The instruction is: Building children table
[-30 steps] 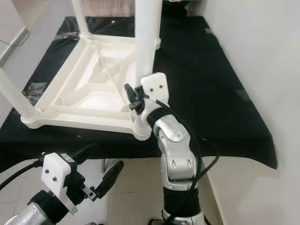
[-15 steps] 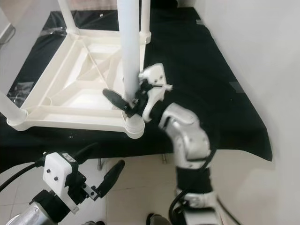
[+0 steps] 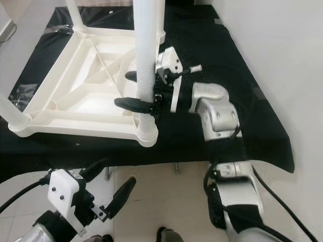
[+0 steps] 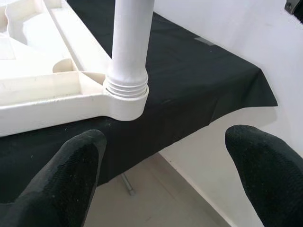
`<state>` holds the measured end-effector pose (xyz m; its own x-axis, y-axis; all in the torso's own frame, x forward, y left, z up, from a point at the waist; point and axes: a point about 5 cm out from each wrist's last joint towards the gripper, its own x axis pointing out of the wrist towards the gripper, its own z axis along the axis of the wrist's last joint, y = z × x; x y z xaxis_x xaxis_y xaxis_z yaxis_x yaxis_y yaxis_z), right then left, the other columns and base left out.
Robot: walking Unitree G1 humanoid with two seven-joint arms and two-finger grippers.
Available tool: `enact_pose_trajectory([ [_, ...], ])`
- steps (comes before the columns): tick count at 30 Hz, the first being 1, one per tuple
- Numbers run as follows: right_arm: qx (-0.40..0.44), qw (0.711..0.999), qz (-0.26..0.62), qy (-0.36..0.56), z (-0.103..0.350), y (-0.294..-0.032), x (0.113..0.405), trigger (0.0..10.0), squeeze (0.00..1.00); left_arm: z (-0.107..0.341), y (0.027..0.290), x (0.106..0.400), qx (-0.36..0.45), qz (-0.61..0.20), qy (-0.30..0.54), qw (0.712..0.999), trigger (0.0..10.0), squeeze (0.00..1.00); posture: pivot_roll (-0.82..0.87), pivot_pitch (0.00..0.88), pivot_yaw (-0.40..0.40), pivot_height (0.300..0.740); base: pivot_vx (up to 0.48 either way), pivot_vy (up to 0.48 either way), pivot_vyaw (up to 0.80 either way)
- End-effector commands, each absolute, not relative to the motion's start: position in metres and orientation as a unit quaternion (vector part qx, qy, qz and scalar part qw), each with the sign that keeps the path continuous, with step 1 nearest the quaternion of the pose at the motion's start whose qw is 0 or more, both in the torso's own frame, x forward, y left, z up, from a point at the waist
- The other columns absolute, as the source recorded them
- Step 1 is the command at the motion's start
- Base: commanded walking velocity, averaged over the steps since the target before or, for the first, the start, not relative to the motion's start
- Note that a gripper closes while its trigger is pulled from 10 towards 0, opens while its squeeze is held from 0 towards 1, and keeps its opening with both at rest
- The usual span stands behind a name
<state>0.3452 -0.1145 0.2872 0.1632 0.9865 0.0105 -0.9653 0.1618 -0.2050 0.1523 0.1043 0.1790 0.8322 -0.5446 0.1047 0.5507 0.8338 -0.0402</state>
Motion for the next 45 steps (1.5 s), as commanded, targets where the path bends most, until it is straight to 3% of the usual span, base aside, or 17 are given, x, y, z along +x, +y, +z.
enact_pose_trajectory([
  [1, -0.076, 0.746, 0.658, -0.074, 0.289, -0.112, 0.344, 5.1, 0.0, 0.18, 0.103, 0.149, -0.031, -0.288, -0.042, 0.956, 10.0, 0.0, 0.1, 0.25, -0.048, 0.74, 0.0, 0.0, 0.0],
  [2, -0.076, 0.746, 0.658, -0.074, 0.289, -0.112, 0.344, 5.1, 0.0, 0.18, 0.103, 0.149, -0.031, -0.288, -0.042, 0.956, 10.0, 0.0, 0.1, 0.25, -0.048, 0.74, 0.0, 0.0, 0.0],
  [3, -0.074, 0.735, 0.67, -0.072, 0.29, -0.114, 0.345, 0.0, 0.0, 0.18, 0.103, 0.149, -0.031, -0.288, -0.041, 0.956, 10.0, 0.0, 0.1, 0.256, -0.047, 0.74, 0.0, 0.0, 0.0],
  [14, -0.077, 0.706, 0.701, -0.061, 0.287, -0.126, 0.351, 0.0, 0.0, 0.18, 0.103, 0.149, -0.03, -0.288, -0.039, 0.956, 10.0, 0.0, 0.1, 0.254, -0.042, 0.74, 0.0, 0.0, 0.0],
  [16, -0.083, 0.742, 0.664, -0.042, 0.268, -0.129, 0.351, 0.0, 0.0, 0.18, 0.103, 0.15, -0.03, -0.288, -0.04, 0.956, 10.0, 0.0, 0.09, 0.249, -0.048, 0.74, 0.0, 0.0, 0.0],
  [17, -0.083, 0.742, 0.664, -0.042, 0.268, -0.129, 0.351, 0.0, 0.0, 0.18, 0.103, 0.15, -0.03, -0.288, -0.04, 0.956, 10.0, 0.0, 0.09, 0.249, -0.048, 0.74, 0.0, 0.0, 0.0],
  [20, -0.082, 0.852, 0.517, 0.007, 0.233, -0.114, 0.355, 0.0, 0.0, 0.179, 0.104, 0.151, -0.029, -0.289, -0.041, 0.956, 10.0, 0.0, 0.09, 0.244, -0.053, 0.74, 0.0, 0.0, 0.0],
  [22, -0.107, 0.949, 0.296, 0.028, 0.208, -0.108, 0.356, 0.0, 0.0, 0.18, 0.106, 0.152, -0.028, -0.289, -0.041, 0.956, 10.0, 0.0, 0.08, 0.245, -0.047, 0.74, 0.0, 0.0, 0.0],
  [25, -0.037, 0.975, 0.208, 0.071, 0.183, -0.087, 0.326, 0.0, 0.0, 0.18, 0.107, 0.154, -0.024, -0.292, -0.041, 0.955, 10.0, 0.0, 0.09, 0.244, -0.025, 0.74, 0.0, 0.0, 0.0],
  [28, -0.015, 0.976, 0.212, 0.058, 0.188, -0.067, 0.314, 0.0, 0.0, 0.179, 0.108, 0.156, -0.021, -0.295, -0.041, 0.954, 10.0, 0.0, 0.07, 0.224, -0.006, 0.74, 0.0, 0.0, 0.0],
  [34, -0.016, 0.972, 0.232, 0.018, 0.209, -0.051, 0.323, 0.0, 0.0, 0.178, 0.109, 0.16, -0.019, -0.296, -0.043, 0.954, 10.0, 0.0, 0.08, 0.215, -0.018, 0.74, 0.0, 0.0, 0.0],
  [35, -0.013, 0.973, 0.232, 0.012, 0.213, -0.05, 0.326, 1.5, 0.0, 0.178, 0.109, 0.16, -0.018, -0.295, -0.044, 0.954, 10.0, 0.0, 0.08, 0.213, -0.021, 0.74, 0.0, 0.0, 0.0],
  [36, -0.01, 0.972, 0.236, -0.005, 0.221, -0.051, 0.33, 10.0, 0.0, 0.178, 0.109, 0.161, -0.018, -0.295, -0.044, 0.954, 10.0, 0.0, 0.08, 0.212, -0.018, 0.74, 0.0, 0.0, 0.0],
  [39, -0.004, 0.971, 0.237, -0.019, 0.227, -0.05, 0.33, 10.0, 0.0, 0.178, 0.11, 0.161, -0.017, -0.294, -0.044, 0.955, 10.0, 0.0, 0.09, 0.214, -0.015, 0.74, 0.0, 0.0, 0.0],
  [40, 0.013, 0.966, 0.252, -0.051, 0.242, -0.048, 0.329, 10.0, 0.95, 0.179, 0.11, 0.16, -0.017, -0.295, -0.043, 0.955, 10.0, 0.0, 0.08, 0.216, -0.012, 0.74, 0.0, 0.0, 0.0],
  [43, 0.029, 0.956, 0.286, -0.066, 0.249, -0.046, 0.328, 10.0, 1.0, 0.179, 0.11, 0.16, -0.017, -0.295, -0.043, 0.954, 10.0, 0.0, 0.08, 0.219, -0.013, 0.74, 0.0, 0.0, 0.0],
  [45, 0.026, 0.925, 0.365, -0.107, 0.267, -0.052, 0.331, 10.0, 1.0, 0.179, 0.109, 0.159, -0.018, -0.295, -0.043, 0.954, 10.0, 0.0, 0.09, 0.226, -0.02, 0.74, 0.0, 0.0, 0.0],
])
